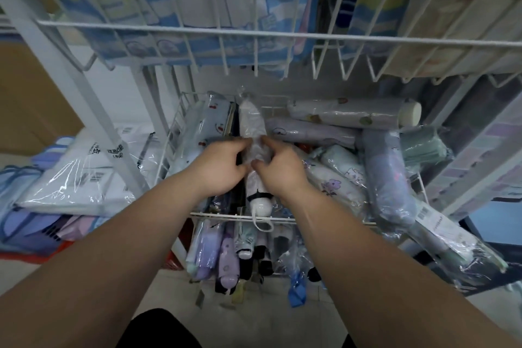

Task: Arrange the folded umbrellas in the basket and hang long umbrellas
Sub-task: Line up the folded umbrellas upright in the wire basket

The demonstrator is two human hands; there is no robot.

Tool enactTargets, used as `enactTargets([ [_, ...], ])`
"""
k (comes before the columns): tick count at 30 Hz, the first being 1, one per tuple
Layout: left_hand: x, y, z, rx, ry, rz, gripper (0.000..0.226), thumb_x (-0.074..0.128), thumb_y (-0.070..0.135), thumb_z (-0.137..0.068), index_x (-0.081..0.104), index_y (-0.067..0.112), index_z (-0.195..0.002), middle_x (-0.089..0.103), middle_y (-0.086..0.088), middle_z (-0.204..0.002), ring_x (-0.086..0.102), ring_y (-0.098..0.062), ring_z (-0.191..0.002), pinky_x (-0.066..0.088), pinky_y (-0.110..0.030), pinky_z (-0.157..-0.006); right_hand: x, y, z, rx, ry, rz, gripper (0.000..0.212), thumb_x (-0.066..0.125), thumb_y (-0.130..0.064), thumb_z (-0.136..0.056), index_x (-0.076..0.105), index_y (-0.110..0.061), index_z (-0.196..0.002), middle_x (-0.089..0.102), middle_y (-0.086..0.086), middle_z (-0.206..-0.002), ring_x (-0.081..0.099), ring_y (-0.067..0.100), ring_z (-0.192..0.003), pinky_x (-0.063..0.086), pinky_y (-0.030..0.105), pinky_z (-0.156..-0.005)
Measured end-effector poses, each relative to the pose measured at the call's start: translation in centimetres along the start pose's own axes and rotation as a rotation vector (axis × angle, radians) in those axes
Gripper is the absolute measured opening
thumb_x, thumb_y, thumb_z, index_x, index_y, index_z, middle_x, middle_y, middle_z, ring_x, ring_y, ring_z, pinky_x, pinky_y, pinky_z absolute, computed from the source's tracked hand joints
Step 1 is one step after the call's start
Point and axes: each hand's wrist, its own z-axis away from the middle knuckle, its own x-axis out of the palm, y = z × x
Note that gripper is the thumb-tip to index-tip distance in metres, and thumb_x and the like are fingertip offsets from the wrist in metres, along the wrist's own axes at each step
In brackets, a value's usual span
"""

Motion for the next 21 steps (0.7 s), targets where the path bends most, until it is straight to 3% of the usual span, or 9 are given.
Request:
enactTargets([
  [3, 0.7, -0.1, 0.6, 0.089, -0.042, -0.19, 0.065, 0.068, 0.023, -0.091, 0.044, 0.014, -0.15, 0.043, -0.011, -0.155, 0.044, -0.027, -0.141, 0.035, -0.029, -0.115, 0.5, 1.0, 0.0, 0.018, -0.017, 0.099, 0.06, 0.063, -0.022, -0.092, 0.045, -0.02, -0.149, 0.055, 0.006, -0.145, 0.053, 0.023, -0.13, 0.039, 0.022, -0.098],
  [8, 1.7, 0.2, 0.5, 0.049, -0.142, -0.335, 0.078, 0.066, 0.031, -0.091, 0.028, 0.018, -0.158, 0.015, -0.011, -0.168, 0.032, -0.029, -0.148, 0.036, -0.037, -0.116, 0.2, 1.6, -0.2, 0.027, -0.136, 0.127, 0.074, 0.068, -0.036, -0.091, 0.033, -0.023, -0.155, 0.042, -0.002, -0.156, 0.044, 0.018, -0.14, 0.031, 0.015, -0.098],
  [10, 1.6, 0.3, 0.6, 0.06, -0.153, -0.315, 0.081, 0.068, 0.033, -0.09, 0.027, 0.019, -0.158, 0.013, -0.008, -0.168, 0.029, -0.025, -0.15, 0.035, -0.036, -0.117, -0.4, 1.8, -0.2, 0.015, -0.184, 0.125, 0.083, 0.073, -0.034, -0.088, 0.028, -0.022, -0.157, 0.039, -0.003, -0.158, 0.042, 0.017, -0.14, 0.029, 0.014, -0.099],
  [12, 1.4, 0.2, 0.8, 0.085, -0.141, -0.278, 0.078, 0.07, 0.03, -0.09, 0.031, 0.019, -0.157, 0.016, -0.005, -0.168, 0.026, -0.02, -0.151, 0.031, -0.034, -0.118, -1.0, 2.1, -0.5, 0.027, -0.228, 0.097, 0.096, 0.078, -0.033, -0.083, 0.019, -0.022, -0.159, 0.036, -0.003, -0.159, 0.041, 0.018, -0.141, 0.034, 0.021, -0.109],
  [15, 1.7, 0.0, 1.1, 0.124, -0.1, -0.227, 0.064, 0.068, 0.023, -0.092, 0.043, 0.02, -0.151, 0.02, -0.004, -0.167, 0.028, -0.019, -0.151, 0.031, -0.032, -0.119, -1.8, 2.4, -1.0, 0.053, -0.303, 0.157, 0.114, 0.082, -0.043, -0.074, 0.006, -0.031, -0.159, 0.033, -0.005, -0.16, 0.041, 0.021, -0.141, 0.04, 0.033, -0.11],
  [19, 2.4, 0.0, 1.3, 0.133, -0.147, -0.285, 0.049, 0.058, 0.017, -0.097, 0.05, 0.014, -0.145, 0.018, -0.009, -0.166, 0.04, -0.028, -0.143, 0.039, -0.032, -0.113, -2.1, 2.0, 0.0, 0.001, -0.425, 0.33, 0.1, 0.065, -0.054, -0.088, -0.001, -0.03, -0.159, 0.036, -0.001, -0.159, 0.048, 0.025, -0.135, 0.04, 0.027, -0.097],
  [21, 2.6, 0.0, 0.9, 0.125, -0.156, -0.307, 0.039, 0.056, 0.017, -0.098, 0.057, 0.011, -0.136, 0.029, -0.011, -0.159, 0.05, -0.032, -0.132, 0.045, -0.037, -0.105, -2.0, 1.8, 0.4, 0.019, -0.451, 0.464, 0.082, 0.056, -0.056, -0.094, 0.015, -0.024, -0.157, 0.052, 0.005, -0.146, 0.055, 0.028, -0.125, 0.039, 0.027, -0.085],
])
